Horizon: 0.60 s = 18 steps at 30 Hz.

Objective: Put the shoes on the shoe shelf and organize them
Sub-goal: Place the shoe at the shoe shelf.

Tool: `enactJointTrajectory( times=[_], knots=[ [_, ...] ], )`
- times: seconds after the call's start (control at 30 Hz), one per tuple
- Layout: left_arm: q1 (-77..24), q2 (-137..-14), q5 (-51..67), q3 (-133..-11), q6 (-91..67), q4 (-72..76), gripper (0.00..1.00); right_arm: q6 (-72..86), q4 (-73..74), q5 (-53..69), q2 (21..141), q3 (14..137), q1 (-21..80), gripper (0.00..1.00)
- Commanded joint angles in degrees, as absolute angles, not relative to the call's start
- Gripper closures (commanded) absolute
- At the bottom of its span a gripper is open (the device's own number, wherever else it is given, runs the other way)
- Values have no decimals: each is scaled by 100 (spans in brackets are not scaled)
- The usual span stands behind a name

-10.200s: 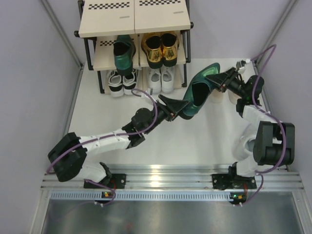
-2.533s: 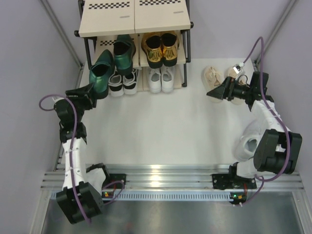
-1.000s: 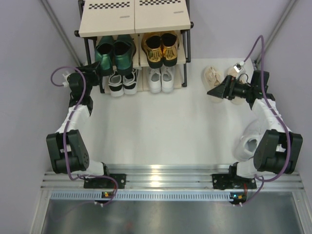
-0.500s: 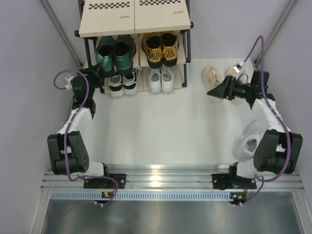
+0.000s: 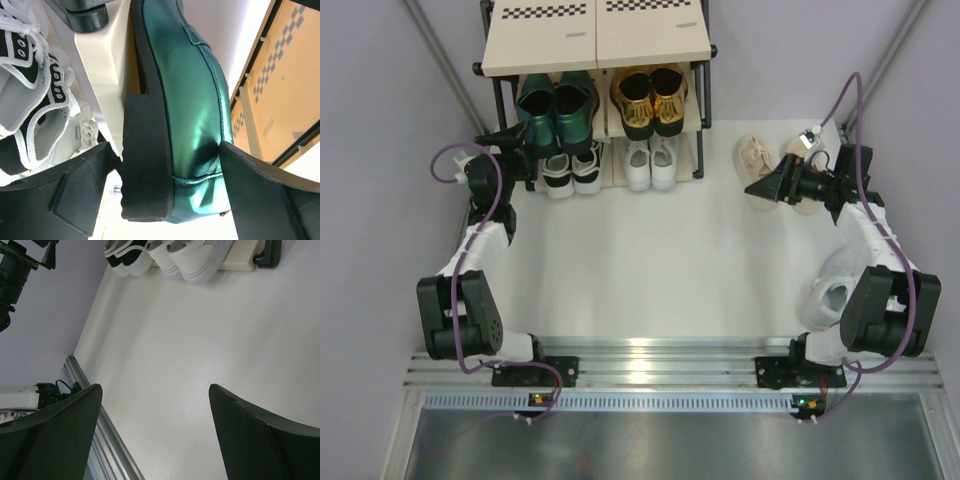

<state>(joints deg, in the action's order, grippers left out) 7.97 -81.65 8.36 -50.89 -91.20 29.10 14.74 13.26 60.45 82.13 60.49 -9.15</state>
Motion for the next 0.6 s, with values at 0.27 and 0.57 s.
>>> enactJointTrajectory(
  times=[0.27,0.57],
  knots=[
    [826,-7717,1125,-5106,-9044,3146,2,1459,1046,6100,8060,6302,-949,12],
    [975,-7234,1239,-5177,-8649,2506,2,1327,1090,6196,8033,6319,-949,12]
  ],
)
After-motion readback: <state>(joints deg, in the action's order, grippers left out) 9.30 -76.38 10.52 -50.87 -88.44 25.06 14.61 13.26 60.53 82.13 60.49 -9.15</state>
